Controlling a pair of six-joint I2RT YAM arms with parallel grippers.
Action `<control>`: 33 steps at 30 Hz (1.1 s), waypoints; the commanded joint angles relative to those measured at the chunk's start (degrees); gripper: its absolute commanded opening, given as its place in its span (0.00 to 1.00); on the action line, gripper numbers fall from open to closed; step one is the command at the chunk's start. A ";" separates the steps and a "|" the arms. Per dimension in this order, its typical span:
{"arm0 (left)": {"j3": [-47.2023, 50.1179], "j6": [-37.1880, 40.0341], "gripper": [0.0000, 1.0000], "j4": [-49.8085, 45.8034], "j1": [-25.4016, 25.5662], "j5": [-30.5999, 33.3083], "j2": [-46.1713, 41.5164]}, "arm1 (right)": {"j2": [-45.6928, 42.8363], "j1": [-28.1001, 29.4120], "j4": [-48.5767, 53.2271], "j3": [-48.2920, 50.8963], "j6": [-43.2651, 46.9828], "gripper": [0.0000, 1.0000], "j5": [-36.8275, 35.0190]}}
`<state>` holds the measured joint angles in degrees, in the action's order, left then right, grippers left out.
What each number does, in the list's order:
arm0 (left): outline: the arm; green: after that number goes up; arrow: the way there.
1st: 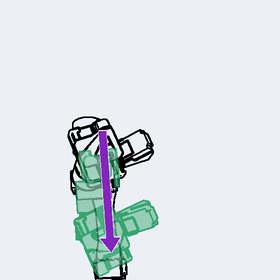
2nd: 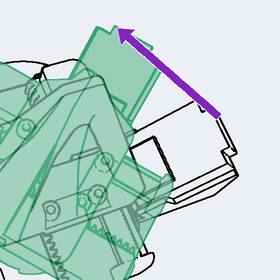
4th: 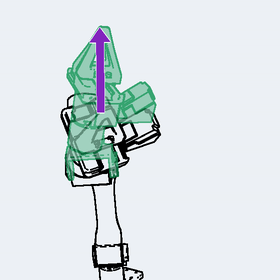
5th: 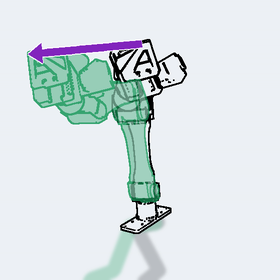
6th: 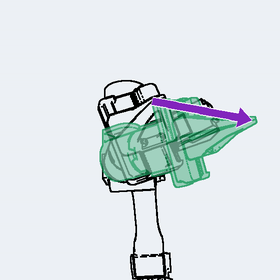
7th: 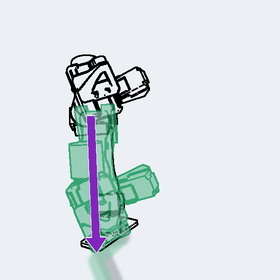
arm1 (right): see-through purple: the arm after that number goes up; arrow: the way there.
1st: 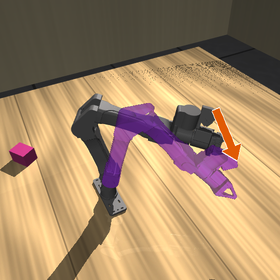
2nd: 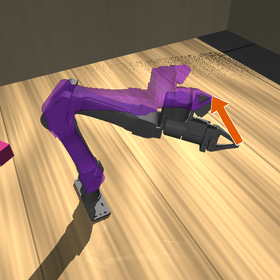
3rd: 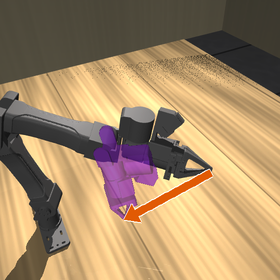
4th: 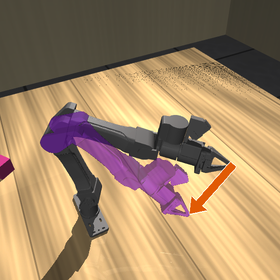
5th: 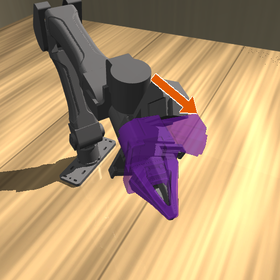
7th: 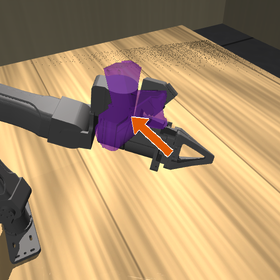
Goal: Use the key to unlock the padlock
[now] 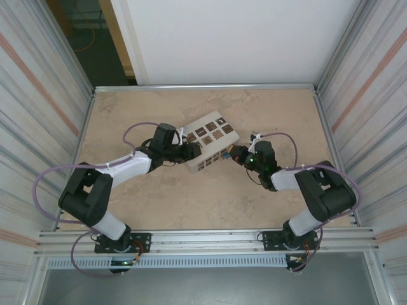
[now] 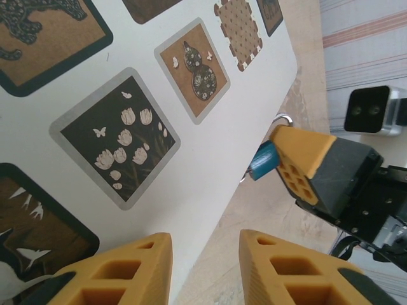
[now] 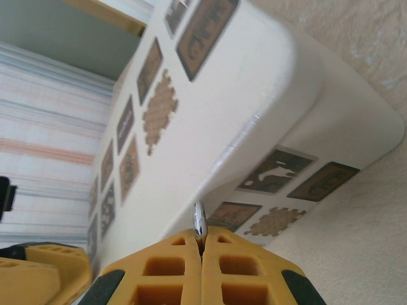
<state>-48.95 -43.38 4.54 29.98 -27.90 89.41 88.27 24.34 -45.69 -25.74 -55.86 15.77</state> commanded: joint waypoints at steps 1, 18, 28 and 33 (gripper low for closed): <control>1.94 0.03 0.36 -11.74 -0.41 2.20 0.13 | -4.51 -0.56 4.79 -1.00 3.79 0.00 -2.23; 3.12 2.58 0.55 -11.89 -0.36 11.27 -16.72 | -23.78 -2.96 42.24 -9.90 20.08 0.00 0.73; 10.45 6.73 0.62 -22.38 -0.95 26.11 -36.06 | -28.79 -2.88 59.06 -15.09 27.53 0.00 3.77; 12.18 6.92 0.65 -27.08 -1.41 32.89 -44.13 | -30.34 -2.89 68.27 -17.52 29.94 0.00 4.06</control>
<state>-37.89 -38.13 -18.13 28.93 -1.96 48.69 59.55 21.71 14.52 -40.12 -29.43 18.28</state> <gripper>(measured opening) 0.647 0.060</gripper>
